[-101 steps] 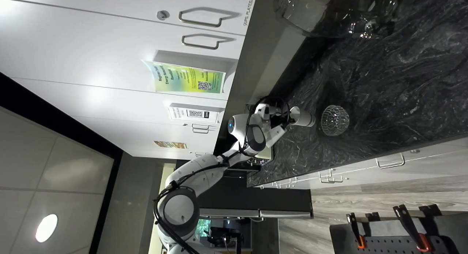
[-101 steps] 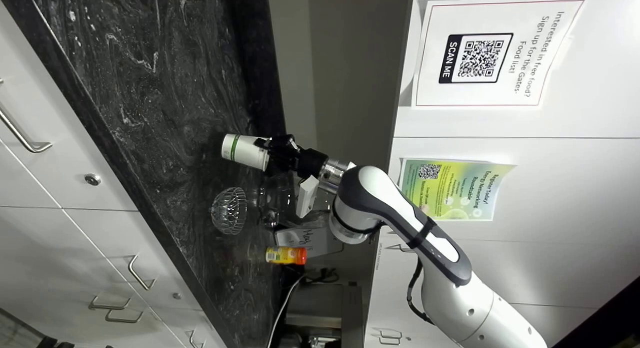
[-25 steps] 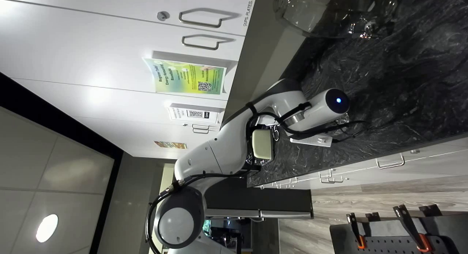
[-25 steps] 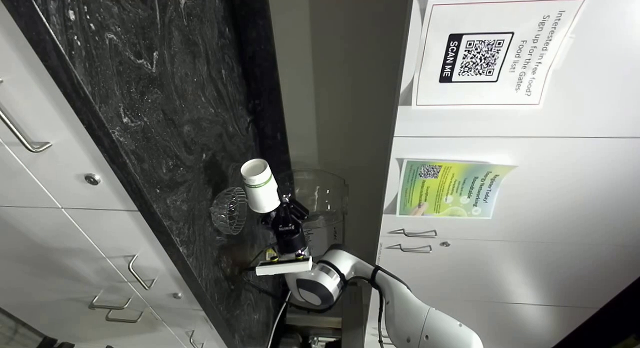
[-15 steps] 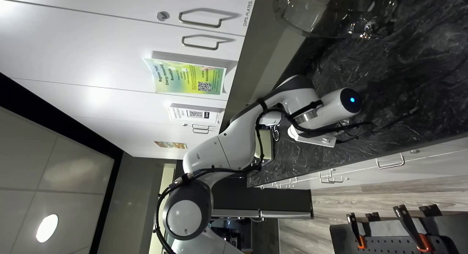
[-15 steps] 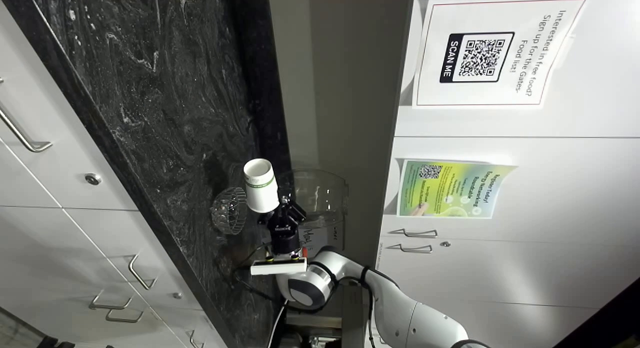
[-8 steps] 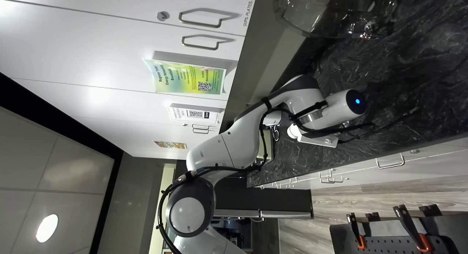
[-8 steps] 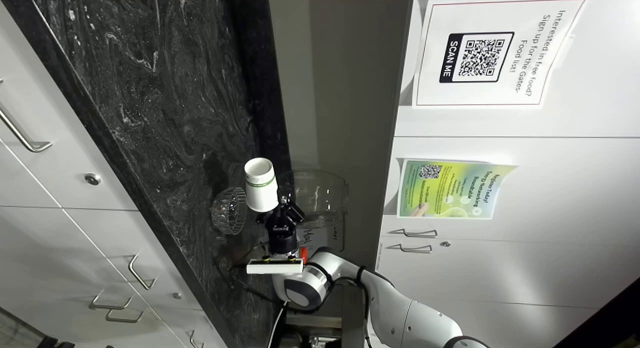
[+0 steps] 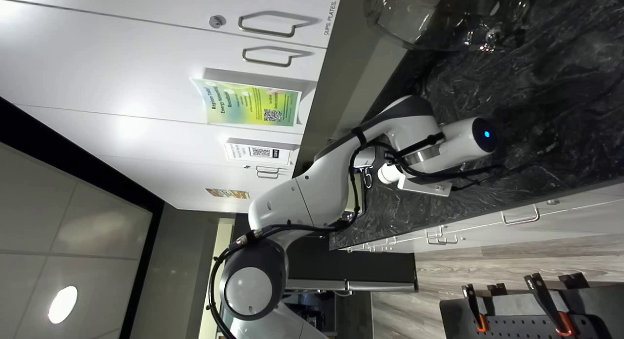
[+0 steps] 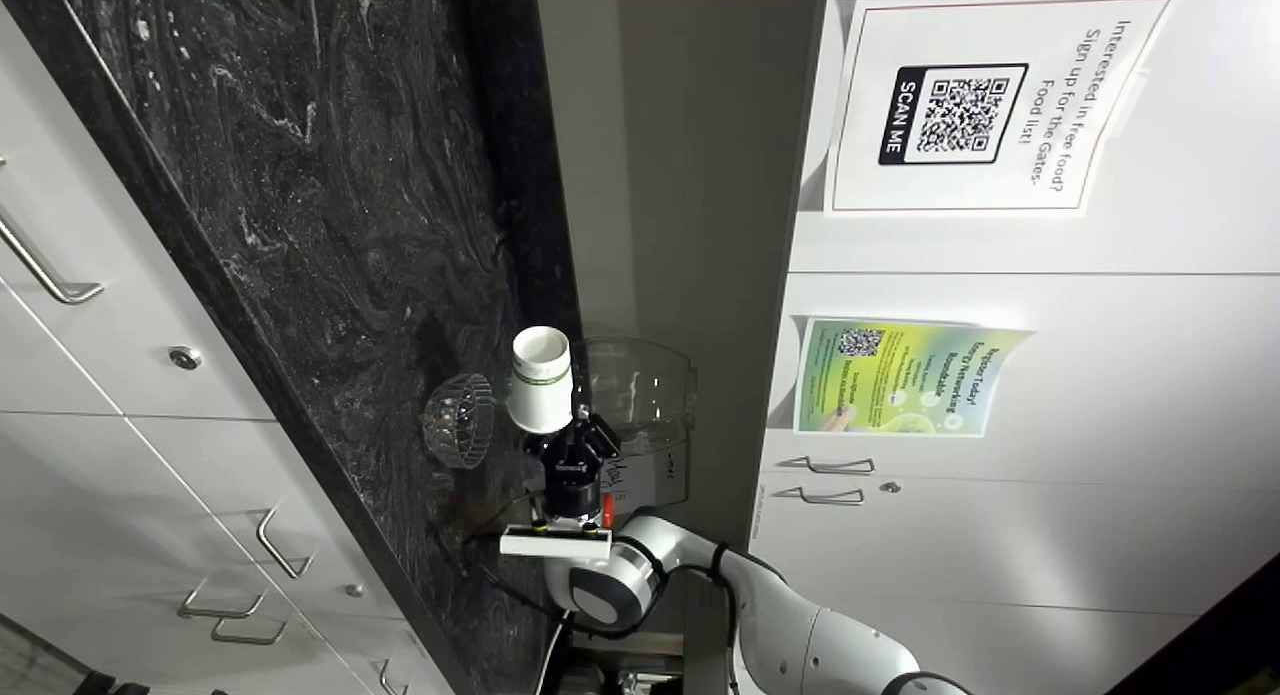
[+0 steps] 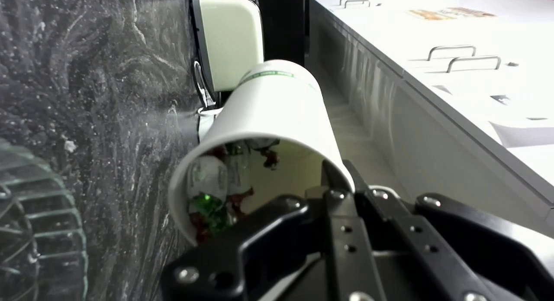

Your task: Pour the things in the cup into the glass bowl

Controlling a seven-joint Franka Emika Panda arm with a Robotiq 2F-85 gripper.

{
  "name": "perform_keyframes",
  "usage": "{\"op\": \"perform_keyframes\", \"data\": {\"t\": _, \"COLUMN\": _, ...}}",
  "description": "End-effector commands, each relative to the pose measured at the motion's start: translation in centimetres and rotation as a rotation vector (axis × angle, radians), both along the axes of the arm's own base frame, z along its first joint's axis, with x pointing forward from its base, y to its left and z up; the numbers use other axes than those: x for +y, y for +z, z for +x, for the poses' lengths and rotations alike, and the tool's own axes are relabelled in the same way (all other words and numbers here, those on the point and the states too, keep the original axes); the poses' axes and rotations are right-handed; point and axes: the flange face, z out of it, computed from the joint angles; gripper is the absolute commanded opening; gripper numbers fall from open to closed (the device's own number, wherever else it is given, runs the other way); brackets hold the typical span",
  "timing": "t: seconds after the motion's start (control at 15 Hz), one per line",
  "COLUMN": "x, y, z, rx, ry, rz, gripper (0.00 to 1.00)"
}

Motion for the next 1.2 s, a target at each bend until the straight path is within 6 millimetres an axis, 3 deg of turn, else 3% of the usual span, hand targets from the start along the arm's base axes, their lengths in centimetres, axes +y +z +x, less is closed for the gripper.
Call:
{"op": "perform_keyframes", "data": {"t": 0.0, "x": -0.75, "y": 0.51, "z": -0.1, "rx": -0.041, "ry": -0.006, "rz": 0.051, "gripper": 0.01}}
{"op": "perform_keyframes", "data": {"t": 1.13, "x": -0.59, "y": 0.2, "z": -0.05, "rx": -0.086, "ry": 0.017, "rz": 0.116, "gripper": 0.01}}
